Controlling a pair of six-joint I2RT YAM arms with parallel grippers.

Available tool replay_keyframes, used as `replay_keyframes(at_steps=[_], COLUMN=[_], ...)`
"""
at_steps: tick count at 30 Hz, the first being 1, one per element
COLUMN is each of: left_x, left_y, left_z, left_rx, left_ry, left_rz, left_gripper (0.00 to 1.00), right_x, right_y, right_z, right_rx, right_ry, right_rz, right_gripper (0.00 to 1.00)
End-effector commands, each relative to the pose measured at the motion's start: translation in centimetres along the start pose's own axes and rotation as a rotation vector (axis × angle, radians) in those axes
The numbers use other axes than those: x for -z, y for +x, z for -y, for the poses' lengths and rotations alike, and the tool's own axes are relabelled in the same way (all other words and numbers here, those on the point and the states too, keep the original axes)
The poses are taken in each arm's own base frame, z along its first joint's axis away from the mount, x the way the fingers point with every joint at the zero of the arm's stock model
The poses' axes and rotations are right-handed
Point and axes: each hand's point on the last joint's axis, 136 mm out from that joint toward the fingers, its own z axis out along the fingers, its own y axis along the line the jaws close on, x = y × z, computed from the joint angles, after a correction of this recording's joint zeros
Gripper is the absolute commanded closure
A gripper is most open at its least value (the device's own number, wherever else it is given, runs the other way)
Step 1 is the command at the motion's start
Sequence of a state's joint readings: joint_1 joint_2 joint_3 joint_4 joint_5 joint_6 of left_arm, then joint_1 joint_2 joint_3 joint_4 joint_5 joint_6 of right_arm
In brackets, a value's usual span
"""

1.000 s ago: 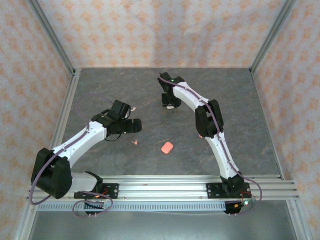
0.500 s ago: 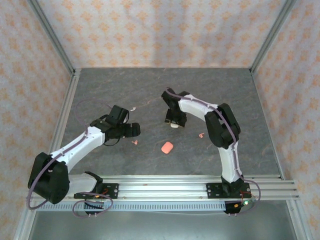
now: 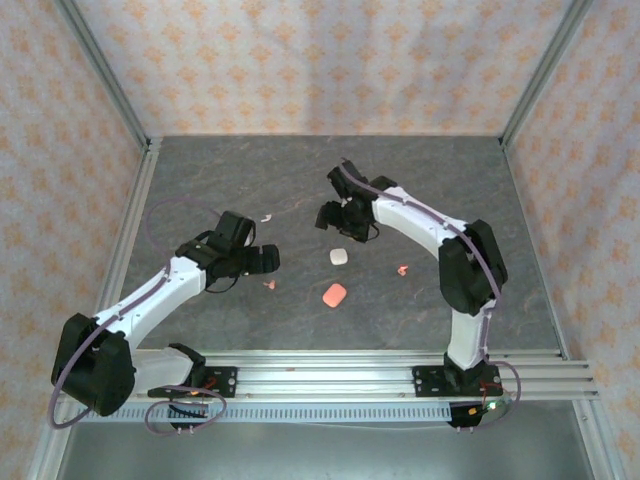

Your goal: Insert the wireless bluetooth earbuds into the charging case

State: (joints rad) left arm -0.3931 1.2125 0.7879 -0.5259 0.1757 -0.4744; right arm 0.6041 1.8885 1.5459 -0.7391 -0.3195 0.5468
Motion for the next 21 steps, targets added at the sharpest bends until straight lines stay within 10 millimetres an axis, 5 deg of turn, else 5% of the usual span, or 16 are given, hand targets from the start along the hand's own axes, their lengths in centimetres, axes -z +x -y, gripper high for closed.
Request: replay_keyframes(at_steps=[1,4,12,21], left_x=[-0.2,-0.6,-2.0,-2.7], left_y=[0.4,0.4,0.8,2.2], left_z=[-0.2,-0.2,0.5,1.8], left_rx=[0.002,0.005,0.002,-0.038], left_ry=[-0.013,-0.012,0.000,0.003], left_rz=[-0.001,-0.009,-0.031,-0.062], left_gripper=[0.08,0.08,0.08,0.09], right_x=[1.3,1.1,-0.5,-4.6], right_y=[0.3,1.0,1.4,0.6], right_z=[-0.3,0.1,-1.3,-2.0], right_rx=[0.301,0.517,0.726,0.716], right_ry=[-0.005,0.022,0.074,0.031], right_rz=[-0.043,-0.120,-0.212,-0.265], right_gripper=[0.21,0.22,0.25,0.67])
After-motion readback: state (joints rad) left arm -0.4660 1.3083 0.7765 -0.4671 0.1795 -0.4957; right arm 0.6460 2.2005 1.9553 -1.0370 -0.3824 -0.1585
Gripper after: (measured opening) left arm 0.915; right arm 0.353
